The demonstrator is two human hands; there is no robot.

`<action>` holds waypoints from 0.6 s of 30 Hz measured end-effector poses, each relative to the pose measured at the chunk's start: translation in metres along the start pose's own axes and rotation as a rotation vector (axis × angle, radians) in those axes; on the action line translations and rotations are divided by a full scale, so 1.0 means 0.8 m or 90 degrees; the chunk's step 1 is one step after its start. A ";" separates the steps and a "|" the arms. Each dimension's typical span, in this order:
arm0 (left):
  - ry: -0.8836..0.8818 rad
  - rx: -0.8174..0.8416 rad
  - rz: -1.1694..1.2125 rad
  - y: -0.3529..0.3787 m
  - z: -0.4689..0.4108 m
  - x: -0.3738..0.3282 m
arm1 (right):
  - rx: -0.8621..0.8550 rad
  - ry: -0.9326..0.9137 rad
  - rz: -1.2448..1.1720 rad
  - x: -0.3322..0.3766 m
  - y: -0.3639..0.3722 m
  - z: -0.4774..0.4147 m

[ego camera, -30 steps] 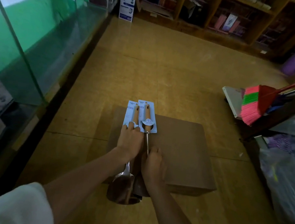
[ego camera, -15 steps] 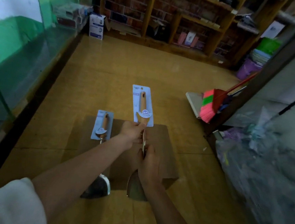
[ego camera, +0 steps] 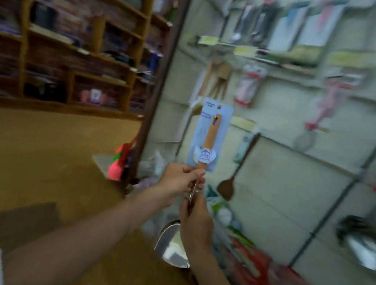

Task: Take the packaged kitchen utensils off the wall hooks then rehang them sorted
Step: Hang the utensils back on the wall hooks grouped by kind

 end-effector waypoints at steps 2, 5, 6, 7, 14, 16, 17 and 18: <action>0.018 0.049 0.034 0.108 0.004 -0.021 | -0.074 0.005 0.018 -0.043 -0.099 -0.022; 0.037 0.128 0.063 0.259 0.025 -0.041 | -0.151 0.016 0.047 -0.106 -0.236 -0.039; 0.043 0.158 0.074 0.307 0.036 -0.047 | -0.167 0.030 0.058 -0.129 -0.279 -0.041; 0.049 0.186 0.086 0.353 0.048 -0.052 | -0.185 0.037 0.072 -0.149 -0.321 -0.040; 0.056 0.362 0.134 0.625 0.146 -0.067 | -0.355 0.072 0.127 -0.269 -0.575 -0.002; 0.045 0.404 0.140 0.686 0.172 -0.064 | -0.395 0.087 0.151 -0.299 -0.630 0.013; 0.037 0.421 0.146 0.714 0.185 -0.062 | -0.410 0.101 0.162 -0.316 -0.653 0.020; 0.030 0.437 0.150 0.740 0.197 -0.060 | -0.420 0.114 0.170 -0.331 -0.674 0.027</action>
Point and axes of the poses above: each hand's wrist, its own z-axis away from the middle knuckle, its own y-axis out of the palm, x = y × z, the point moved 8 cm from there along -z, towards the middle knuckle, and after that the axes turned 12 degrees about y, right-handed, at the moved point
